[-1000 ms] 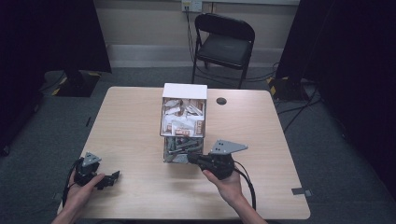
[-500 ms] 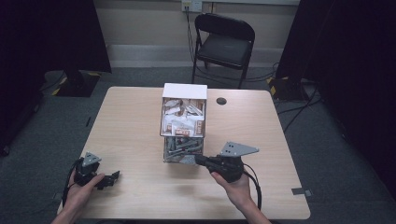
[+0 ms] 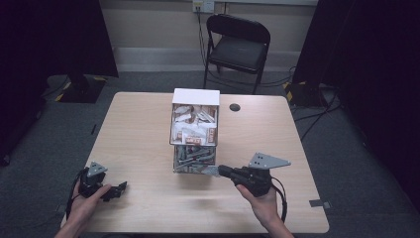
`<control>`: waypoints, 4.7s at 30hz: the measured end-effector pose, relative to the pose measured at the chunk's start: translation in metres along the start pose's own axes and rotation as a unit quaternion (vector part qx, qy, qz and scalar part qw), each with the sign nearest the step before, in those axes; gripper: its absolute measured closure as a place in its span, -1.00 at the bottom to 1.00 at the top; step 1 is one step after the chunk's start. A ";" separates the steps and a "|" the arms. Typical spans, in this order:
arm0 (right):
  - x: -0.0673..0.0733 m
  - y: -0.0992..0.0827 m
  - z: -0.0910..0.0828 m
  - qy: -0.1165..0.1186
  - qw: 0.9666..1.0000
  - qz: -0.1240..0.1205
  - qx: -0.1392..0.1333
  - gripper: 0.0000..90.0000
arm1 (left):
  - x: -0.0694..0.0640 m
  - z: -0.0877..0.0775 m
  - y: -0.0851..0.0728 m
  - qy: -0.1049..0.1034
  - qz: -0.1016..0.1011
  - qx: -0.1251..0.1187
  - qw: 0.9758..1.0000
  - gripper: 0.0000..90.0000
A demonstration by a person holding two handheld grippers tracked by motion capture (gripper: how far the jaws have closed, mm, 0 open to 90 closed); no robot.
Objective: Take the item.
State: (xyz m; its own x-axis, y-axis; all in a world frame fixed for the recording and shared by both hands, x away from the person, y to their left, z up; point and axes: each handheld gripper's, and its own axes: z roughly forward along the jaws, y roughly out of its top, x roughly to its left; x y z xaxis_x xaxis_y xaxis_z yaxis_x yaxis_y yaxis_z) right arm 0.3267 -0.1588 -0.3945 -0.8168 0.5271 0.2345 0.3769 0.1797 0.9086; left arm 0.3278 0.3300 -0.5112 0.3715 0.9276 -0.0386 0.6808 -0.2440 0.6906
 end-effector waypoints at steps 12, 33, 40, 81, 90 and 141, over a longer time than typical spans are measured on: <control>-0.013 0.003 -0.018 -0.027 1.000 0.003 -0.007 0.98 | 0.000 0.000 0.000 0.000 0.000 0.000 1.000 -1.00; -0.063 -0.002 -0.028 -0.090 0.995 0.039 -0.006 0.98 | 0.000 0.000 0.000 0.000 0.000 0.000 1.000 -1.00; -0.077 -0.004 -0.019 -0.104 0.993 0.050 0.002 0.98 | 0.000 0.000 0.000 0.000 0.000 0.000 1.000 -1.00; -0.134 -0.037 0.045 -0.140 0.981 0.110 0.076 0.97 | 0.000 0.001 0.001 -0.001 0.001 0.000 1.000 -1.00; -0.151 -0.041 0.048 -0.163 0.977 0.121 0.072 0.97 | 0.000 0.001 0.001 -0.002 -0.002 -0.002 1.000 -1.00; -0.157 -0.048 0.059 -0.203 0.967 0.119 0.094 0.41 | 0.000 0.001 0.001 -0.001 0.003 0.001 1.000 -1.00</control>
State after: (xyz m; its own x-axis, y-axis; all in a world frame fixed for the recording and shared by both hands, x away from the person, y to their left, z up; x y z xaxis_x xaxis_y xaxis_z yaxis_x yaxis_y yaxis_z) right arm 0.4629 -0.2010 -0.4950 -0.4715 0.8486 0.2399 0.6374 0.1399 0.7577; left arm 0.3295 0.3296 -0.5111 0.3770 0.9255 -0.0366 0.6800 -0.2497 0.6894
